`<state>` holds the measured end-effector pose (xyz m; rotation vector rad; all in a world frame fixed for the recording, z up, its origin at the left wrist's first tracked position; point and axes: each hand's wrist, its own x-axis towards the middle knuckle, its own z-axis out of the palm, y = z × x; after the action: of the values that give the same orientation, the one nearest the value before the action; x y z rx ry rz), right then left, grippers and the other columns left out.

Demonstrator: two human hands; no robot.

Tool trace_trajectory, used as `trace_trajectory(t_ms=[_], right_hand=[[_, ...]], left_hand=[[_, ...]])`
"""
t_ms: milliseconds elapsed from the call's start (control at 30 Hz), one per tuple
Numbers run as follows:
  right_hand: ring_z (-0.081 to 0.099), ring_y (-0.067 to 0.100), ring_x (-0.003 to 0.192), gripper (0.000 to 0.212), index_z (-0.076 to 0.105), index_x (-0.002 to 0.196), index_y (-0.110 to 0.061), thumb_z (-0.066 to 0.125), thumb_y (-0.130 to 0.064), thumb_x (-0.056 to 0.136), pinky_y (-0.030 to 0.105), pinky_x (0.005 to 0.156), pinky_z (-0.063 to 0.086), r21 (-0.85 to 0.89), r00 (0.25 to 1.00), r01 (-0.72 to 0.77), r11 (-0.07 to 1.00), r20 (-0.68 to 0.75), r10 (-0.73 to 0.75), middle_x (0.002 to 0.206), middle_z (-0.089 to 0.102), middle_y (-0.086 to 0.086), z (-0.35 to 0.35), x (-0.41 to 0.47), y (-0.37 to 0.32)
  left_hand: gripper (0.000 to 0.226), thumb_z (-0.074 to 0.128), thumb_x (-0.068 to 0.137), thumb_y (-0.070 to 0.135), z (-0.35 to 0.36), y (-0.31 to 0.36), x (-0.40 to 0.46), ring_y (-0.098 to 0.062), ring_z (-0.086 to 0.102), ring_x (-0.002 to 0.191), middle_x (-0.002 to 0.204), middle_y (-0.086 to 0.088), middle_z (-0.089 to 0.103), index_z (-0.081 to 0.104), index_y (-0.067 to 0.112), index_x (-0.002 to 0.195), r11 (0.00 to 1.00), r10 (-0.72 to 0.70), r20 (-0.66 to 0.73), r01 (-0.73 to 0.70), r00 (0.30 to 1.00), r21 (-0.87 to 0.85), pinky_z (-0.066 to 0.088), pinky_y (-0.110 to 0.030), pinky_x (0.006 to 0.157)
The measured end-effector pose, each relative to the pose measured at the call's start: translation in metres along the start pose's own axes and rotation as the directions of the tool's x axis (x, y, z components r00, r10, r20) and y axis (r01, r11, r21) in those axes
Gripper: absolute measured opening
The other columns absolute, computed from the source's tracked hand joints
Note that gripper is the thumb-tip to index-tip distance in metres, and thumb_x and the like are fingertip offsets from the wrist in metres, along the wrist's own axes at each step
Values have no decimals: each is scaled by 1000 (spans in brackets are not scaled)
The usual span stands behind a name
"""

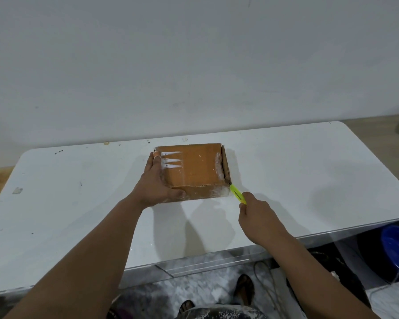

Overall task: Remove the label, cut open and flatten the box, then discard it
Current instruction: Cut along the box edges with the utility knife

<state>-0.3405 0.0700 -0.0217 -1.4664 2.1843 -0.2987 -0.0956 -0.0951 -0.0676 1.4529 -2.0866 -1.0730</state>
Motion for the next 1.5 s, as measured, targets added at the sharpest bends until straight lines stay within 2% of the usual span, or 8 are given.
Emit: trace_trajectory(t_ms=[167,333,733,967,1100,1267,1367,1500], right_hand=[[52,27,69,8,42,102,-15,35,-20,101,32,58,36,-48,999,-29,998,38,31,82,52,6,6,-8,1],[52,26,70,18,45,114,-10,35,-18,102,32,61,37,-43,997,-48,998,61,50,81,51,4,28,-9,12],[57,19,68,24,49,118,-19,38,-27,99,32,59,42,-19,991,-27,999,130,29,80,60,1,-2,-11,23],[57,19,61,25,51,86,-17,46,-38,98,41,59,52,343,999,-51,938,1,54,76,61,8,-29,-5,25],[66,31,98,28,52,101,-11,45,-38,99,41,71,62,551,995,-90,830,20,95,104,60,18,-19,25,6],[65,33,100,29,50,98,-15,45,-44,96,53,82,58,570,996,-43,821,84,-6,104,63,16,4,29,-22],[61,24,113,23,55,103,-19,46,-40,98,47,89,57,701,979,-92,707,195,-66,122,62,9,20,32,-36],[61,22,118,20,57,116,-22,43,-29,104,50,101,48,901,925,-345,264,374,-69,129,64,0,31,36,-52]], left_hand=[[147,91,43,64,3,-5,3,-5,10,148,161,23,0,3,33,156,999,-25,-11,25,1000,-21,33,-47,117],[140,94,46,57,3,-3,2,-3,22,142,148,35,9,7,37,154,998,0,4,0,1000,-63,38,-44,114],[152,86,41,72,-5,-4,8,-16,6,152,165,16,-4,-1,28,158,991,-79,-6,79,997,105,26,-48,120],[141,99,45,41,-26,0,18,-19,37,137,154,15,11,15,29,157,994,-80,50,76,996,76,40,-34,108],[139,95,45,46,-38,-4,25,-24,23,145,161,11,21,9,47,154,988,2,65,-12,998,152,31,-48,116],[107,79,69,31,-41,16,19,-35,11,144,164,2,7,15,39,154,909,9,-69,21,998,417,31,-54,112],[76,61,75,17,-30,26,14,-41,29,135,157,-5,28,38,27,146,862,170,-207,-43,963,504,38,-55,105],[63,57,72,38,-4,41,2,-32,45,131,143,-7,51,56,18,132,895,271,-159,-187,949,404,42,-46,105]])
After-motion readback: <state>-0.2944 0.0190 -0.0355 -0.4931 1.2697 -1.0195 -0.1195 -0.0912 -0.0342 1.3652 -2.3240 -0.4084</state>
